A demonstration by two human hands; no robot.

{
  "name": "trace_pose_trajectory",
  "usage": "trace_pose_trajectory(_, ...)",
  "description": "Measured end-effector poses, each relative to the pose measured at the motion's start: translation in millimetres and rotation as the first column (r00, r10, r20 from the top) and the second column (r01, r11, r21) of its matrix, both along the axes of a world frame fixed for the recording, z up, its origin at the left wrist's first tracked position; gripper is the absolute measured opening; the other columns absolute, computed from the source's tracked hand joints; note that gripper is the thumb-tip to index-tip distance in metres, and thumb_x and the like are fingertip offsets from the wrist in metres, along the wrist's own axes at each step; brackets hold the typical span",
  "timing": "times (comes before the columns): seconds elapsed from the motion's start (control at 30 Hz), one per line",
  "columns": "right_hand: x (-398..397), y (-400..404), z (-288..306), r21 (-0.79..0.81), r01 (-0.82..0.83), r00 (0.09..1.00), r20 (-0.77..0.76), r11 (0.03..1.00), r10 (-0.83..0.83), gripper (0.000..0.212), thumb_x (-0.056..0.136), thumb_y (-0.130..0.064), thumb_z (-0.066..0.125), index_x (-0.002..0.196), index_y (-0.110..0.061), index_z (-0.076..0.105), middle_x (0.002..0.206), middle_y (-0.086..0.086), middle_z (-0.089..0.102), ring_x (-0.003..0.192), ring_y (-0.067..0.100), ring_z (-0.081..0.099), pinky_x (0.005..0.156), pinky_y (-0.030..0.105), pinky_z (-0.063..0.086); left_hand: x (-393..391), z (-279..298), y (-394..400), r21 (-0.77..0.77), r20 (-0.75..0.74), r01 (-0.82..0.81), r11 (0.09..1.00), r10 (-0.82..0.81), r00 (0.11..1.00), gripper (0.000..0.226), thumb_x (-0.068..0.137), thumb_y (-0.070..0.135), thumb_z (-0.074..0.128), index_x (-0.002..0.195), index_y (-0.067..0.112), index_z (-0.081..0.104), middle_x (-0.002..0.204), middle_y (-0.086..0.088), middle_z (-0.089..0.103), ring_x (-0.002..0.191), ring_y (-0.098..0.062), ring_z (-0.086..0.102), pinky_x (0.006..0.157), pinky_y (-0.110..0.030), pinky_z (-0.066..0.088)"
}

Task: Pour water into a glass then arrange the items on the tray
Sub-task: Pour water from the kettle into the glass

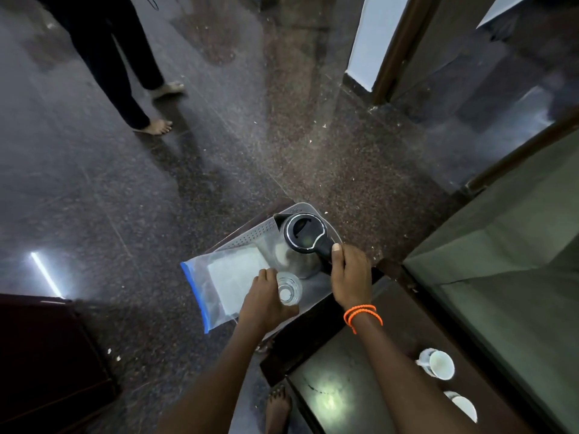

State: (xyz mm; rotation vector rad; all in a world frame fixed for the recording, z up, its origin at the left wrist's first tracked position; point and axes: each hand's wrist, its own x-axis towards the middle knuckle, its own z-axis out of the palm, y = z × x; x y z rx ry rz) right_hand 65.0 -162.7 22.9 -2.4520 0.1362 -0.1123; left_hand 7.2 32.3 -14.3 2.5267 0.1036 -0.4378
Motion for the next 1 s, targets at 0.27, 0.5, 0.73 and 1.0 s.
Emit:
trace_pose_trajectory(0.27,19.4,12.9,-6.2,0.543,0.568,0.817,-0.465,0.619,-0.341,0.064,0.087,-0.072,0.046,0.076,-0.016,0.076,0.086,0.007,0.075,0.088,0.027,0.070,0.081,0.039,0.053,8.6,29.3,48.9,-0.091,0.121,-0.025,0.996,0.036,0.992,0.078,0.052,0.056,0.080,0.116,0.022,0.049,0.110,0.007,0.046,0.093,-0.021,0.057,0.073,-0.034,0.049)
trace_pose_trajectory(0.5,27.6,15.4,13.0,0.642,0.658,0.753,-0.548,0.394,-0.363,0.063,0.083,-0.069,0.044,0.046,-0.022,0.062,0.052,-0.001,0.063,0.051,0.013,0.060,0.057,0.029,0.048,12.2,54.5,72.7,-0.158,0.248,-0.061,0.986,0.100,0.964,0.086,0.052,0.056,0.081,0.125,0.026,0.048,0.117,0.010,0.048,0.101,-0.014,0.058,0.085,-0.035,0.054)
trace_pose_trajectory(0.73,45.1,-0.4,97.5,0.669,0.630,0.775,-0.505,0.394,-0.380,0.051,0.073,-0.066,0.056,0.063,-0.016,0.062,0.068,0.005,0.067,0.064,0.025,0.062,0.063,0.034,0.050,25.7,109.0,81.1,-0.210,0.322,-0.055,0.976,0.122,0.939,0.086,0.055,0.053,0.084,0.130,0.026,0.052,0.119,0.006,0.052,0.104,-0.006,0.051,0.092,-0.026,0.049)
trace_pose_trajectory(1.0,62.4,-17.4,275.2,0.611,0.443,0.894,-0.352,0.656,-0.276,0.045,0.060,-0.067,0.061,0.057,-0.025,0.076,0.064,-0.004,0.073,0.069,0.023,0.068,0.065,0.038,0.054,37.2,236.3,88.3,-0.185,0.451,0.018,0.982,0.069,0.890,0.083,0.055,0.064,0.086,0.125,0.030,0.058,0.110,0.011,0.054,0.092,-0.004,0.053,0.078,-0.007,0.038)
